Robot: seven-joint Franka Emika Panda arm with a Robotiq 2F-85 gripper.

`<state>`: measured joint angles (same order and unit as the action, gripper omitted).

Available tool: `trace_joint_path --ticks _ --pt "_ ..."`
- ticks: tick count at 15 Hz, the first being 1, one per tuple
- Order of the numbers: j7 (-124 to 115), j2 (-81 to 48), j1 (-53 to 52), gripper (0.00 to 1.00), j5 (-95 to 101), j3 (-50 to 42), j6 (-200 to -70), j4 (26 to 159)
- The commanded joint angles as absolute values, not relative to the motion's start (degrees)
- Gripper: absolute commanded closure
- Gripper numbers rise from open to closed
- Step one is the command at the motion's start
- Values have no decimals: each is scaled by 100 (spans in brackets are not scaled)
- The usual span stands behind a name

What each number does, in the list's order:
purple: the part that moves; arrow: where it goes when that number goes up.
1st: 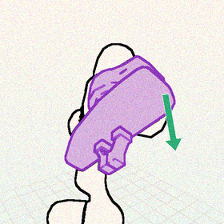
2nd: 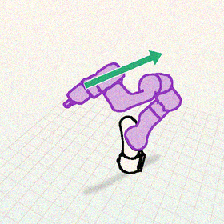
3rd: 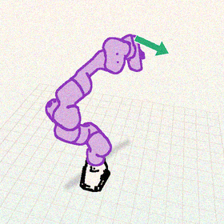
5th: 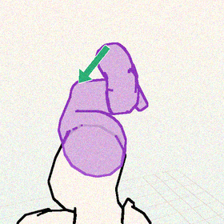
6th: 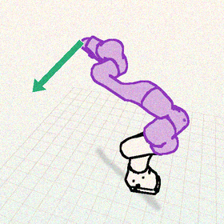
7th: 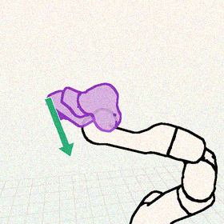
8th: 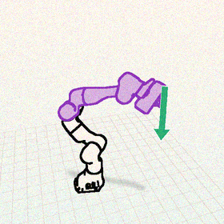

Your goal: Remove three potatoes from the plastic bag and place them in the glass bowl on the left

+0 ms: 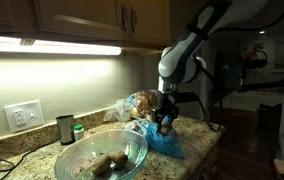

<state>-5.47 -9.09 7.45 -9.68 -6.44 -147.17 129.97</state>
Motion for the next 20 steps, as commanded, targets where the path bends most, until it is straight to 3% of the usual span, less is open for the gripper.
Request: trace_joint_path --ticks 1,20 --pt "-670 -384 665 64 -679 -672 -14473 13242" --pt "-138 -244 261 64 -481 -162 -14040 12597"
